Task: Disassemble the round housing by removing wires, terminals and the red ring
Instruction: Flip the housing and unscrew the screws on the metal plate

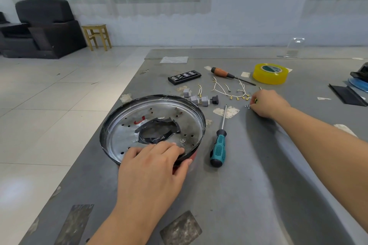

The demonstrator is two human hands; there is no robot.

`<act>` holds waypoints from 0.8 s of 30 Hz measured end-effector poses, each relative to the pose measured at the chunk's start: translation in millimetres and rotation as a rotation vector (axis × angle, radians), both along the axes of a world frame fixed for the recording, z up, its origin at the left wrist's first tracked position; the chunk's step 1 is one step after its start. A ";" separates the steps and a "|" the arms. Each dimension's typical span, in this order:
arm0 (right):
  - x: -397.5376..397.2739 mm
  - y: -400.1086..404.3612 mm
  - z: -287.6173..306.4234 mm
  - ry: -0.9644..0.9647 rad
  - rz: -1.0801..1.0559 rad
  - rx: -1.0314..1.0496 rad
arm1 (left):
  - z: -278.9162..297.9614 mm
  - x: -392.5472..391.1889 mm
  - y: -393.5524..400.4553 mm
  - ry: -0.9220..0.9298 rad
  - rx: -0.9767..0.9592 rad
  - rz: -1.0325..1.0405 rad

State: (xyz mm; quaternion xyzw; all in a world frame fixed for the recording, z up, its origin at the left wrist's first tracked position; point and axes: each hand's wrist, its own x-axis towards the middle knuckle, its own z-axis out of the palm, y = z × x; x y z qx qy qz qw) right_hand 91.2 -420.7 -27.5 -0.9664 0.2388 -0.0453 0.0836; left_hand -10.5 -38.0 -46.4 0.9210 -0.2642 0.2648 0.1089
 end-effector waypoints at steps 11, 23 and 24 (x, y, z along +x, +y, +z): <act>-19.3 14.9 26.6 -0.309 -0.125 0.403 | 4.7 -3.1 -1.1 0.067 0.031 0.020; -81.9 48.0 66.8 -0.594 -0.067 1.025 | 13.0 -6.9 -2.4 0.105 0.094 0.075; -86.2 48.1 67.4 -0.660 -0.009 0.998 | 12.8 -7.0 -1.9 0.100 0.095 0.075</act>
